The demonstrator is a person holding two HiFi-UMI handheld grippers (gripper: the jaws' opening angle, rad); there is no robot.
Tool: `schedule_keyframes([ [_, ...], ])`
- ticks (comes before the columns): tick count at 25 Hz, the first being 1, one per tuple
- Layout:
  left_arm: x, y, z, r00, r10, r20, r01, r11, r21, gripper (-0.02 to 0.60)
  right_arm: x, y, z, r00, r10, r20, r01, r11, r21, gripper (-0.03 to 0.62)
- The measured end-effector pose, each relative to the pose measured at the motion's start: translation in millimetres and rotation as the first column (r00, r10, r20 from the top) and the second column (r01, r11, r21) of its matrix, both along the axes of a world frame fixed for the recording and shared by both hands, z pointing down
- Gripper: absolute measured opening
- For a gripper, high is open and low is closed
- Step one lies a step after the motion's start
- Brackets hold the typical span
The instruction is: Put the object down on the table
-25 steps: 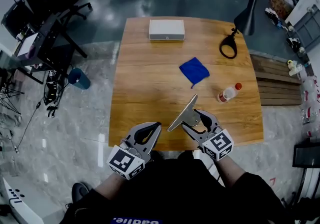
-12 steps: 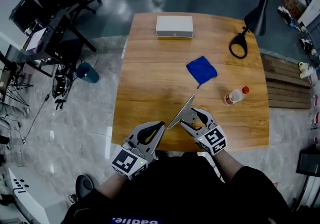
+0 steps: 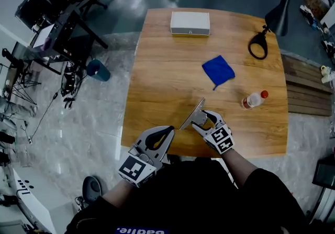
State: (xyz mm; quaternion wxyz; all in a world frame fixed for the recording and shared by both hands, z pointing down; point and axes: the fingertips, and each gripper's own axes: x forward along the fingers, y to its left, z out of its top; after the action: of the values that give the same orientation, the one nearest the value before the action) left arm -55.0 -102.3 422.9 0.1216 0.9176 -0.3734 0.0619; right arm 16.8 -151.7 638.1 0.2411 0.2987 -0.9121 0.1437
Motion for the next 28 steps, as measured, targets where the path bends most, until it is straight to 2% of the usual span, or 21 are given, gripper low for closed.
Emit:
schedule_keyframes([
  [11, -17.9, 6.3, 7.8, 0.998, -0.056, 0.008, 0.056, 0.998, -0.027, 0.009, 1.7, -4.5, 65.1, 0.988, -0.063, -0.142, 0.054, 0.996, -0.064, 0.281],
  [28, -30.4, 19.4, 18.2, 0.997, -0.077, 0.027, 0.077, 0.996, -0.035, 0.009, 2.9, -5.0, 107.9, 0.969, -0.08, -0.233, 0.053, 0.991, -0.121, 0.281],
])
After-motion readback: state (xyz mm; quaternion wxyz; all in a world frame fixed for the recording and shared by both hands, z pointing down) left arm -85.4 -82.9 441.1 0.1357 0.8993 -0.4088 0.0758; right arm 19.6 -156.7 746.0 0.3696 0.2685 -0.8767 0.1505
